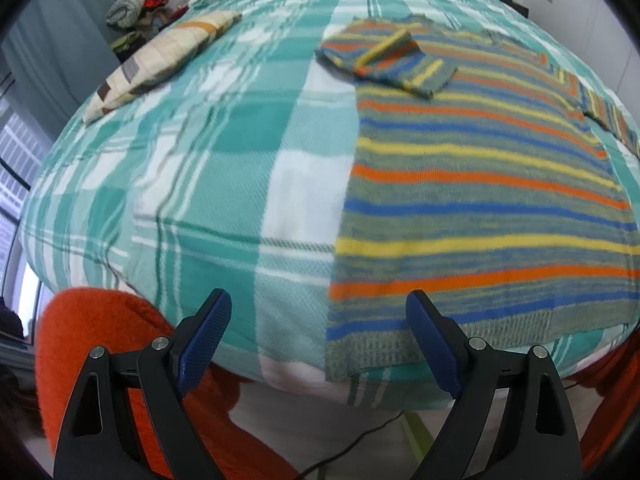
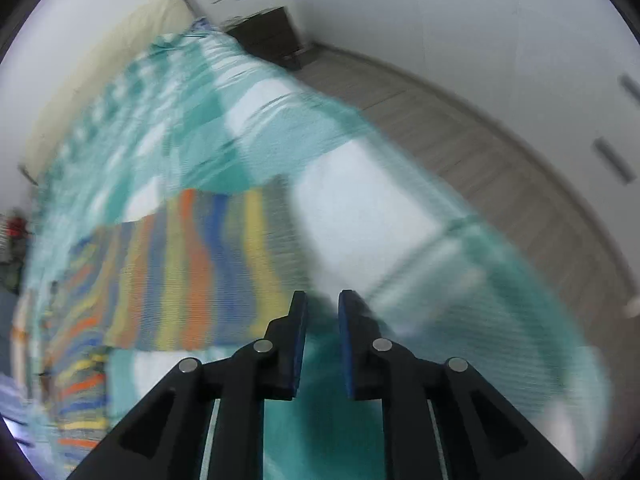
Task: Fold small clothes
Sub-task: 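Grasp the folded sleeve with the right tool and pull it outward flat, then grasp the cuff of the other folded sleeve with the left tool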
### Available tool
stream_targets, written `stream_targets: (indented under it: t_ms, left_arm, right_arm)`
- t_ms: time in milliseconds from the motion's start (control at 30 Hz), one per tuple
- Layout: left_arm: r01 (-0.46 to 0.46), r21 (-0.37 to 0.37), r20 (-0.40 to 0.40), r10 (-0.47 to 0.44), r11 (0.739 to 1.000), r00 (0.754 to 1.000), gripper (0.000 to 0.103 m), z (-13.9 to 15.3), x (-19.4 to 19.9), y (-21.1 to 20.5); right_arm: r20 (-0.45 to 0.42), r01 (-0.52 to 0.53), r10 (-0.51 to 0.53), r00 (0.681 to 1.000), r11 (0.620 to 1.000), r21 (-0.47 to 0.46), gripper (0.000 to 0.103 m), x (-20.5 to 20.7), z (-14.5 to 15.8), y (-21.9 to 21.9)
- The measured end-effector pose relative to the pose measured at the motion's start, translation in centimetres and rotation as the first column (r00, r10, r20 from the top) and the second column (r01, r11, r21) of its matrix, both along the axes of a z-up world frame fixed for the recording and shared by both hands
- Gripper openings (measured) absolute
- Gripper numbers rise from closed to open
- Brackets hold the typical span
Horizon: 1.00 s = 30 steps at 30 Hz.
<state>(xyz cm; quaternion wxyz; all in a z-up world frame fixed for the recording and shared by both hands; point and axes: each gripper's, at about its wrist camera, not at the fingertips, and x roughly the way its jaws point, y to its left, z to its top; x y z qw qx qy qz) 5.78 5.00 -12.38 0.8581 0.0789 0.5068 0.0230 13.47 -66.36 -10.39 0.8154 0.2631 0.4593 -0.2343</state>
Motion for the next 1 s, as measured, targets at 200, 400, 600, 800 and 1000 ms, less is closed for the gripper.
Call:
stream_targets:
  t_ms: [200, 400, 600, 800, 1000]
  left_arm:
    - [0.218, 0.046, 0.160, -0.222, 0.975, 0.962, 0.095, 5.6, 3.2, -3.2]
    - [0.426, 0.206, 0.140, -0.457, 0.881, 0.878, 0.100, 3.2, 11.0, -10.6]
    - [0.472, 0.250, -0.019, -0.483, 0.845, 0.875, 0.073, -3.0, 17.4, -13.3]
    - [0.304, -0.052, 0.024, -0.304, 0.951, 0.953, 0.002, -0.4, 20.6, -8.3]
    - [-0.119, -0.325, 0.097, 0.158, 0.938, 0.983, 0.002, 5.0, 24.3, 5.6]
  right_arm:
    - [-0.010, -0.096, 0.096, 0.995, 0.980, -0.176, 0.046, -3.9, 4.3, 4.4]
    - [0.114, -0.373, 0.379, 0.918, 0.925, -0.073, 0.053, -7.3, 5.8, 16.4]
    - [0.143, -0.517, 0.518, 0.844, 0.855, -0.047, 0.053, -9.1, 3.8, 25.9]
    - [0.108, -0.598, 0.613, 0.782, 0.788, -0.146, 0.053, -9.6, 3.6, 28.6]
    - [0.083, -0.609, 0.620, 0.780, 0.783, -0.121, 0.053, -9.3, 2.6, 28.8]
